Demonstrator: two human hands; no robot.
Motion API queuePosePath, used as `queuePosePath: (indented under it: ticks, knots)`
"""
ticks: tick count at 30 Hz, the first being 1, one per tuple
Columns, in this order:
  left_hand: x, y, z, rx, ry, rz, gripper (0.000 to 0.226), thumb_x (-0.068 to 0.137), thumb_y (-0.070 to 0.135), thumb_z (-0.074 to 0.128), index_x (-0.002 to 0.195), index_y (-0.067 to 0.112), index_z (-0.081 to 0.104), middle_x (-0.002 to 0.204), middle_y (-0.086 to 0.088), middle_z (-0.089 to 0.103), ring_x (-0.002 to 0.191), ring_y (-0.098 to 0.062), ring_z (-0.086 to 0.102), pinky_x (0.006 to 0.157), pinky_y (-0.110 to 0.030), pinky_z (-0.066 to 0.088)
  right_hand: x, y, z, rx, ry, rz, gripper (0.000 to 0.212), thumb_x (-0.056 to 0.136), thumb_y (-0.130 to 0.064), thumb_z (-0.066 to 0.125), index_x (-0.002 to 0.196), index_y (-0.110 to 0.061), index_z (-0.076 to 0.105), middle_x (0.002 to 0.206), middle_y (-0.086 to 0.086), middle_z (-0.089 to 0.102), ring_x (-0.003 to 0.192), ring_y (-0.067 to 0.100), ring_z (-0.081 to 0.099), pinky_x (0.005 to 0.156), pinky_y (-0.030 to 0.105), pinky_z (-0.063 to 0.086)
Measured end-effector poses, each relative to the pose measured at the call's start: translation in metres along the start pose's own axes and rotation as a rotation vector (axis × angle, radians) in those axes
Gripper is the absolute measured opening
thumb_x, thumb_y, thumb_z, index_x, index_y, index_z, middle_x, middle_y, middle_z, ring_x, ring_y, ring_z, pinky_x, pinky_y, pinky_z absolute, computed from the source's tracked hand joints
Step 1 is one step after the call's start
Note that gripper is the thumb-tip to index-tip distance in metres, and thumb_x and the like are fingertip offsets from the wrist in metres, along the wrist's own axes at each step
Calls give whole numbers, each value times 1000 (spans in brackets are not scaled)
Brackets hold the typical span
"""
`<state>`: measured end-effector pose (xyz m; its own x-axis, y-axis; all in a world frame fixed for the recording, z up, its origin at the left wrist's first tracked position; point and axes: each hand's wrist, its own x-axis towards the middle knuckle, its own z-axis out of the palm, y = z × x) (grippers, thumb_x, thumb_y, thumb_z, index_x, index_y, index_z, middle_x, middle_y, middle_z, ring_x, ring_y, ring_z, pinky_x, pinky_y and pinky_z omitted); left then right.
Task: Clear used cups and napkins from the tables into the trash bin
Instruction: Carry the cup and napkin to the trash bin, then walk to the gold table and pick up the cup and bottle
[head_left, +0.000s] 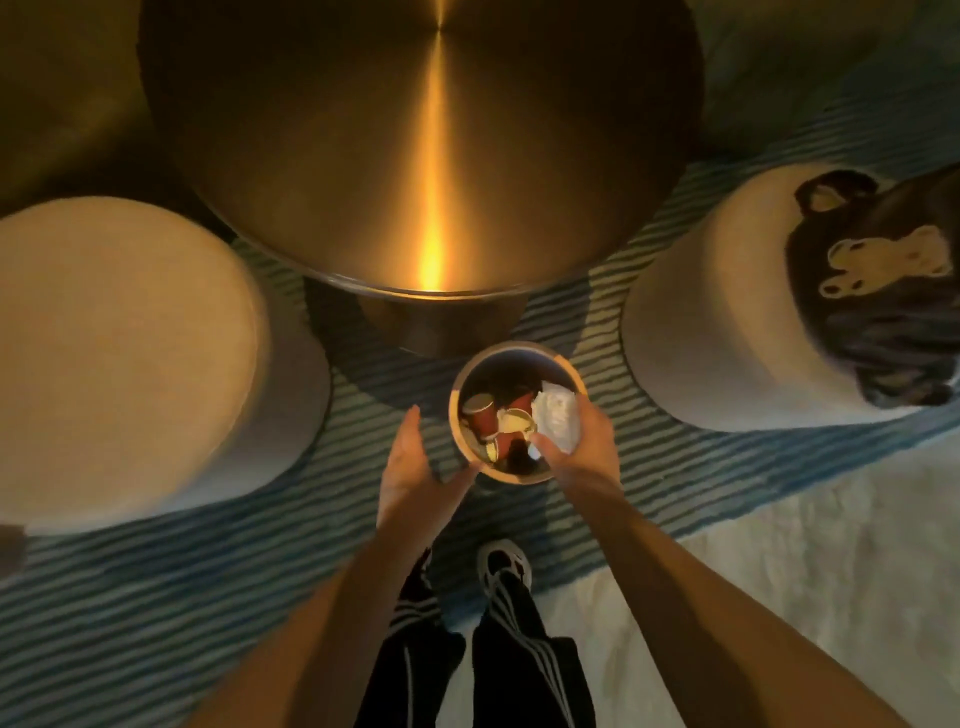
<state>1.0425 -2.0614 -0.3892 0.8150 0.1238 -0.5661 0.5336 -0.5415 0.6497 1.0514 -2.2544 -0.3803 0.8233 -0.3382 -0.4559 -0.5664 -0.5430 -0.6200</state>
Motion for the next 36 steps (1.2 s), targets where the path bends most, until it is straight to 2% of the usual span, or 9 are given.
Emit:
queuePosePath:
  ticks: [3,5,9,12,16,20,24,30,36]
  knots:
    - [-17,-12,-25,38,120,-24,98,75,54,68,150,26,11,156,1,21,141,-15,20,111,-30,21,6,-6,-14,-64,-117,-7,79,77,-35,73,143,-19,32,145,11,30,134,27,32,108,45,35]
    - [-34,-6,-47,57,171,-1,93,80,52,64,151,21,12,156,-4,21,141,-18,20,113,-33,22,3,-18,-28,-154,-155,-53,75,82,-34,68,145,-18,31,148,13,29,138,28,27,110,45,30]
    - [-85,19,-98,66,318,71,83,87,47,58,150,13,17,153,-8,27,140,-21,26,112,-42,27,-26,-57,-50,-244,-179,-234,63,89,-31,60,143,-15,33,148,10,32,138,24,30,113,43,29]
    - [-130,31,-139,41,485,46,79,90,46,53,150,9,18,152,-11,29,139,-25,28,111,-46,29,-57,-102,-51,-298,-236,-335,64,91,-37,56,146,-19,29,155,6,27,143,20,20,118,36,18]
    - [-186,31,-190,45,719,-54,76,92,49,49,149,9,19,152,-12,29,138,-25,28,111,-47,27,-109,-175,-31,-310,-420,-623,66,92,-43,51,148,-25,22,158,1,19,145,14,14,112,25,10]
    - [-242,8,-230,48,870,-183,74,91,56,42,148,13,23,152,-7,31,139,-22,26,112,-48,25,-169,-247,2,-338,-621,-885,66,93,-44,48,149,-24,20,158,0,17,146,15,10,112,26,12]
    - [-293,-34,-260,35,986,-370,76,90,61,37,149,16,20,155,-4,24,143,-20,17,115,-44,17,-229,-305,46,-379,-796,-1057,66,94,-40,50,149,-20,21,157,5,20,145,20,14,118,38,18]
    - [-351,-115,-314,-65,1107,-553,73,91,58,38,149,16,23,155,-4,26,144,-19,13,116,-43,11,-322,-360,142,-464,-905,-1266,62,93,-46,46,147,-23,25,155,3,26,143,20,21,116,41,23]
    - [-362,-219,-406,-167,1172,-644,73,91,60,36,150,19,21,156,-2,24,144,-17,11,116,-43,9,-396,-406,269,-529,-932,-1466,59,96,-41,42,148,-19,24,157,2,21,145,16,14,118,34,15]
